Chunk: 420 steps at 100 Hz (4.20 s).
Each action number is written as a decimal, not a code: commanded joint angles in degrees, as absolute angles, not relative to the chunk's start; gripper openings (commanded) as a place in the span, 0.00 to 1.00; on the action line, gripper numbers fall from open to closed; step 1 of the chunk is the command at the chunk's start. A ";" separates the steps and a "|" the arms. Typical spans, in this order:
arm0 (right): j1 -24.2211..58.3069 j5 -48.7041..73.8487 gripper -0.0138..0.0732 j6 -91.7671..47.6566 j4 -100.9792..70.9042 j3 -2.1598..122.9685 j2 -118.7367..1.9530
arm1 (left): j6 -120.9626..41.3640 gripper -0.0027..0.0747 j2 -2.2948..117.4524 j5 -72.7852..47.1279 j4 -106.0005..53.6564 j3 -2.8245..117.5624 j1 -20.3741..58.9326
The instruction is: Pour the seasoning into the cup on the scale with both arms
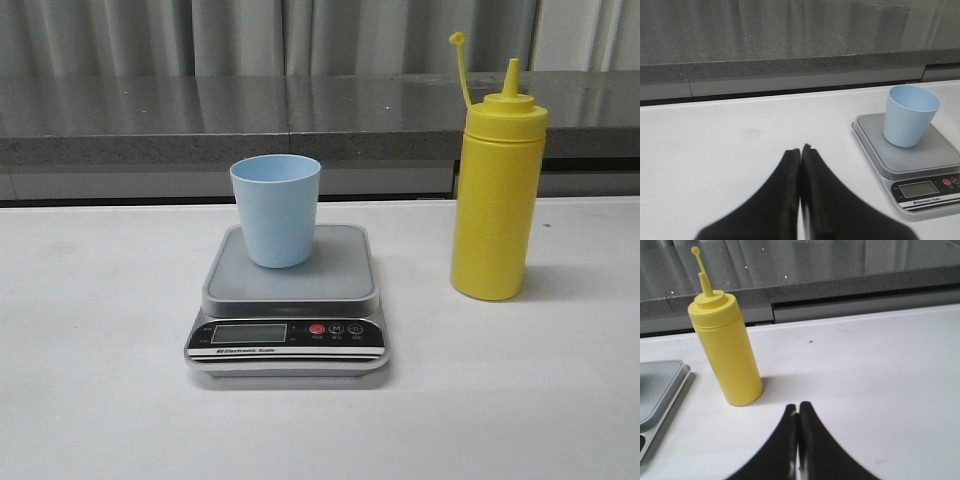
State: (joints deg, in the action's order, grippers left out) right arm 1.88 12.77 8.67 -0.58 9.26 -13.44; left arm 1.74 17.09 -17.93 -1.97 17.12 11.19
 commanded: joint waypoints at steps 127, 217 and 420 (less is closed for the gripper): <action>15.35 -64.53 0.90 8.55 4.15 22.36 -92.10 | 2.34 0.01 17.45 -13.26 -2.06 18.70 11.10; 15.35 -60.83 0.84 8.60 4.98 37.87 -104.20 | 2.34 0.01 17.45 -13.26 -2.06 18.70 11.10; 31.85 19.34 0.09 22.20 86.01 73.77 -100.36 | 2.34 0.01 17.45 -13.26 -2.06 18.70 11.10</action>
